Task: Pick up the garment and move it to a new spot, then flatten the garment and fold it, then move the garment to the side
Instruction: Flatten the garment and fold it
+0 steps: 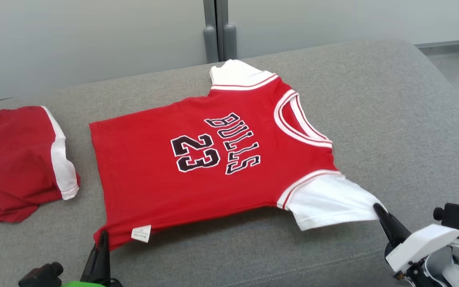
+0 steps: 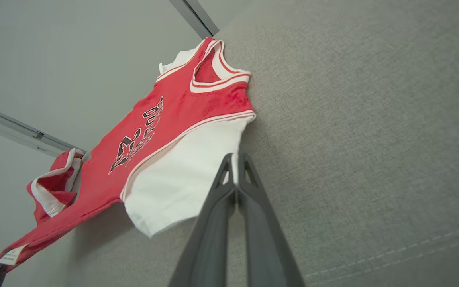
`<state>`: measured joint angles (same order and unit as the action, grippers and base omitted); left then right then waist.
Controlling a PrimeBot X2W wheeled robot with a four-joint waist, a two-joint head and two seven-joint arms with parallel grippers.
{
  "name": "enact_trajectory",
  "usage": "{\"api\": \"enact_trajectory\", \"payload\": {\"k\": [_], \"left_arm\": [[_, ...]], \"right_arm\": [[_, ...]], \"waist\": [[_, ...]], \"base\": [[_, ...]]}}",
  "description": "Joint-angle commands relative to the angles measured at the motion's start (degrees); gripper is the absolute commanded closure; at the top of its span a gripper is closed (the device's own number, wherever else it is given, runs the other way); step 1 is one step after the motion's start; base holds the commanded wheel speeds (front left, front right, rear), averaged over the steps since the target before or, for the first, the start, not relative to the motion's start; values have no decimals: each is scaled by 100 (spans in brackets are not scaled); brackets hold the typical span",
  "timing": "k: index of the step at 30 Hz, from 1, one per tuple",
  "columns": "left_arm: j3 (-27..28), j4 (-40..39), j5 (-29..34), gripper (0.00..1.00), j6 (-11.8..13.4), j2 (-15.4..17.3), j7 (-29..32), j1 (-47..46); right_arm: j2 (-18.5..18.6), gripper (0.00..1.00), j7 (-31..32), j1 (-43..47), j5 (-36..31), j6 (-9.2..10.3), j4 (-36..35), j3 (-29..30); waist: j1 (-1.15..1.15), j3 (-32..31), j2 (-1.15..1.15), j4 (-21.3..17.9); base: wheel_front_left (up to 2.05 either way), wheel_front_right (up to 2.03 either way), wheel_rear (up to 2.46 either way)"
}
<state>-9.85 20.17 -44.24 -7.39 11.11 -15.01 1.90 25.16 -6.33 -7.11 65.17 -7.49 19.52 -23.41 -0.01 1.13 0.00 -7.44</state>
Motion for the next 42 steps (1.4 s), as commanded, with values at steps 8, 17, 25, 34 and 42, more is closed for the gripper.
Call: {"api": "enact_trajectory", "payload": {"k": [8,17,25,34,42], "left_arm": [[7,476,221,100,-9,-171,-13,294],[14,557,480,100,-10,-183,-12,66],[15,50,664,100,-10,-39,-13,-89],[-138,227,548,100,-10,183,-13,-530],[-455,699,368,100,-11,367,-12,-1140]], "right_arm": [[-220,100,626,650,-465,0,-218,537],[-721,100,1035,757,-1146,0,-691,1153],[-1119,100,1122,364,-1436,0,-1046,1616],[-1347,100,1181,-402,-1640,0,-512,1596],[-1461,100,945,-1635,-1677,0,616,1269]], "waist": [[1,-36,0,58],[1,38,0,89],[1,33,0,147],[1,31,0,124],[1,262,0,109]], "base": [[0,0,0],[0,0,0],[0,0,0],[0,0,0],[0,0,0]]}}
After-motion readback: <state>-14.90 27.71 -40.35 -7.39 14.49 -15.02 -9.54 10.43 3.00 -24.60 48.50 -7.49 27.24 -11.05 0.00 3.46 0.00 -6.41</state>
